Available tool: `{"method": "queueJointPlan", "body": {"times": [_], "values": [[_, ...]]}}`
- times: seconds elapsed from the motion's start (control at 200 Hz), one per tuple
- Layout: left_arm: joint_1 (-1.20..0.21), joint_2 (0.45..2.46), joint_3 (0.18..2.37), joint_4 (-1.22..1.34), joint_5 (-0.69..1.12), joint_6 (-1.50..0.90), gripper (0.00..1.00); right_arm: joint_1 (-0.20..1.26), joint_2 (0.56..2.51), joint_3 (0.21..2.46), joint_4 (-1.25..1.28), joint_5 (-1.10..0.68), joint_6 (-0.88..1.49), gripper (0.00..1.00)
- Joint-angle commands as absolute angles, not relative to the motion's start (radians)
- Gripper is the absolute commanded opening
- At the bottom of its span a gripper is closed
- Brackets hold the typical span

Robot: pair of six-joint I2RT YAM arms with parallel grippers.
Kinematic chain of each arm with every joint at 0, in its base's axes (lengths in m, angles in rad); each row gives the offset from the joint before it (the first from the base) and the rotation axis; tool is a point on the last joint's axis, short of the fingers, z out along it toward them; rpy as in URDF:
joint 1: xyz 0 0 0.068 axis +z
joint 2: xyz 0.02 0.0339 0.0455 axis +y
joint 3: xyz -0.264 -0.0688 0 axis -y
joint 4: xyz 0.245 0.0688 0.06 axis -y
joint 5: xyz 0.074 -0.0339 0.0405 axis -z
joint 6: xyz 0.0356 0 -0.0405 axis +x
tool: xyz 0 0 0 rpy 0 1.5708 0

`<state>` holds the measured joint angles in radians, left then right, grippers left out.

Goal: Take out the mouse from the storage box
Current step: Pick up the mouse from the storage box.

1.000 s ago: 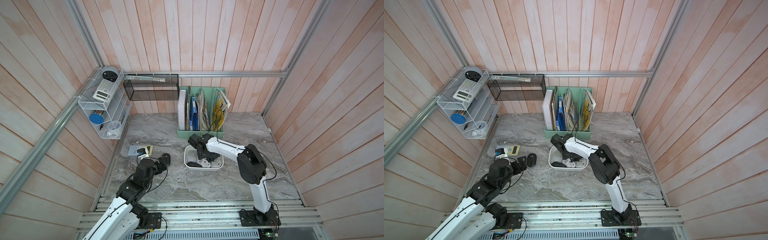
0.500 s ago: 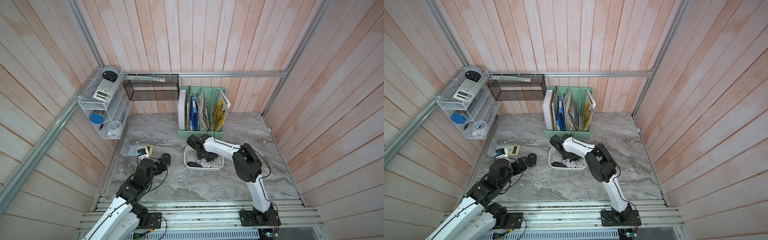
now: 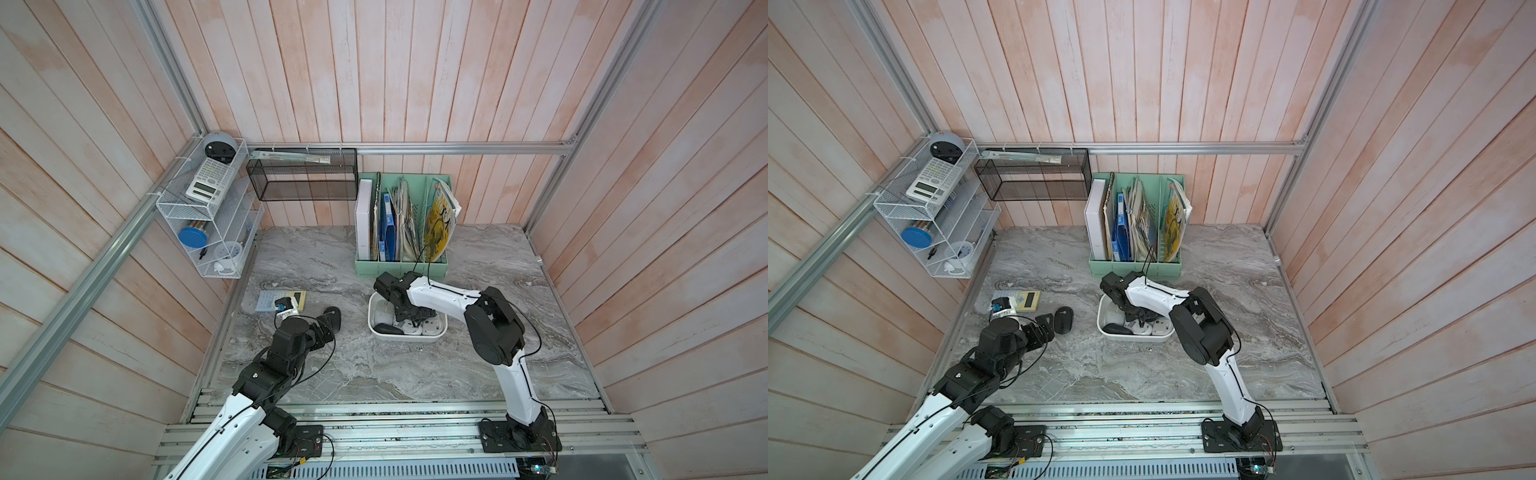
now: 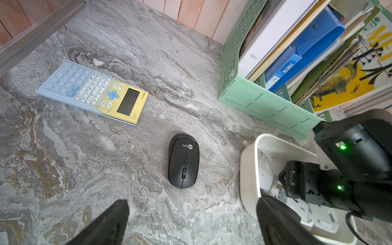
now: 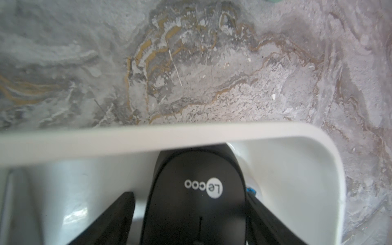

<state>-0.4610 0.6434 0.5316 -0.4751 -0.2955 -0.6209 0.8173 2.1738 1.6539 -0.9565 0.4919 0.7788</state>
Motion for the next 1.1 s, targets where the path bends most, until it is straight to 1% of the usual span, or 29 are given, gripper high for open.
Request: {"method": "queueJointPlan", "body": {"times": [0.0, 0.185, 0.55, 0.85, 0.975, 1.095], "values": [[-0.456, 0.644, 0.518, -0.472, -0.297, -0.618, 1.0, 0.808, 2.149, 1.624, -0.94, 0.463, 0.79, 0.81], [-0.457, 0.645, 0.518, -0.473, -0.299, -0.617, 1.0, 0.807, 2.164, 1.639, -0.943, 0.457, 0.783, 0.74], [-0.457, 0.65, 0.517, -0.471, -0.305, -0.617, 1.0, 0.821, 2.135, 1.629, -0.938, 0.491, 0.776, 0.64], [-0.456, 0.653, 0.515, -0.469, -0.309, -0.616, 1.0, 0.824, 2.084, 1.588, -0.89, 0.479, 0.759, 0.62], [-0.457, 0.656, 0.514, -0.467, -0.31, -0.614, 1.0, 0.825, 2.034, 1.576, -0.874, 0.438, 0.746, 0.62], [-0.457, 0.656, 0.515, -0.462, -0.307, -0.613, 1.0, 0.827, 1.975, 1.54, -0.85, 0.441, 0.737, 0.62]]}}
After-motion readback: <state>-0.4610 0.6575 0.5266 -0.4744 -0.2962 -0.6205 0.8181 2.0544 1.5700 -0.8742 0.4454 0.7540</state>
